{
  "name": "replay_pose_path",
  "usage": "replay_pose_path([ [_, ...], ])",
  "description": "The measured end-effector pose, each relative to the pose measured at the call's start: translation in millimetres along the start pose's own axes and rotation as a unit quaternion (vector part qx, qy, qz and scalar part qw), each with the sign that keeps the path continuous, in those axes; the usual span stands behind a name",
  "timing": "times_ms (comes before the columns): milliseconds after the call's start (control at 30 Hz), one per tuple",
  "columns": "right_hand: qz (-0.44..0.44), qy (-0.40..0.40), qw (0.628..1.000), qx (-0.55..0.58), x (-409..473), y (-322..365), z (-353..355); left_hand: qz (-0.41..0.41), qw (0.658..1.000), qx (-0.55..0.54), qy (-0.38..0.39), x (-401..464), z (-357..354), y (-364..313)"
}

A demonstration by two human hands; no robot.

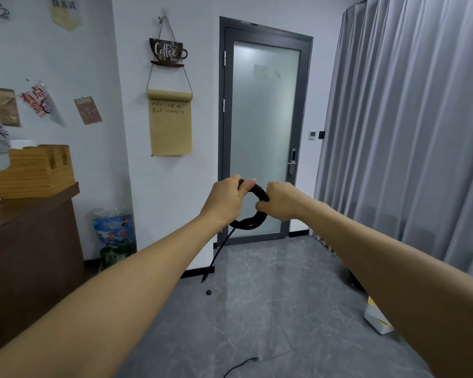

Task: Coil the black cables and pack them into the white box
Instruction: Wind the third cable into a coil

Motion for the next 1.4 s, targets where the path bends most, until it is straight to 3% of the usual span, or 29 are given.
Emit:
replay_pose_path([
  [100, 0.001, -0.063, 0.993, -0.095, -1, 1, 15, 0.003, 1.000, 0.012, -0.010, 3, 1, 1],
  [200, -0.004, -0.071, 0.993, -0.090, 0, 5, 17, -0.003, 1.000, 0.022, -0.019, 4, 1, -1],
  [433, -0.098, 0.015, 0.986, 0.136, 9, -2, 4, -0.001, 0.999, 0.031, -0.041, 10, 8, 1],
  [500, -0.138, 0.036, 0.959, 0.244, 4, 0, 2, 0.005, 0.998, 0.033, -0.051, 12, 12, 4],
  [600, -0.201, 0.054, 0.859, 0.469, -1, 0, -4, 0.009, 0.997, 0.037, -0.060, 15, 17, 7],
  [667, -0.225, 0.066, 0.805, 0.546, -2, -1, -9, 0.012, 0.997, 0.039, -0.063, 17, 20, 8],
  [700, -0.229, 0.068, 0.802, 0.547, -2, -3, -9, 0.015, 0.997, 0.040, -0.065, 17, 22, 10],
  [767, -0.214, 0.062, 0.852, 0.474, -1, -11, -3, 0.026, 0.997, 0.036, -0.063, 16, 24, 17],
  [867, -0.125, 0.027, 0.962, 0.240, 3, -17, 18, 0.020, 0.998, 0.013, -0.055, 13, 24, 22],
  [933, -0.060, -0.012, 0.992, 0.108, 9, -13, 28, 0.019, 0.998, 0.001, -0.052, 13, 22, 22],
  [1067, -0.016, -0.093, 0.995, 0.030, 18, -17, 34, 0.077, 0.989, -0.120, -0.028, 13, 19, 25],
  [1200, 0.014, -0.150, 0.988, 0.029, 14, -16, 36, 0.143, 0.949, -0.279, -0.008, 6, 15, 25],
  [1267, -0.014, -0.151, 0.980, 0.126, 12, -18, 30, 0.161, 0.932, -0.324, -0.007, 5, 14, 23],
  [1400, -0.088, -0.115, 0.924, 0.355, 10, -20, 7, 0.183, 0.910, -0.372, -0.018, 4, 11, 24],
])
Point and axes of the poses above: each hand's wrist, its own x-axis towards the middle knuckle, its own z-axis out of the back of the hand, y = z × x, the point moved 8 cm from there along x, towards the middle knuckle, and after that the axes turned 11 degrees about -y, right-handed, at the moved point
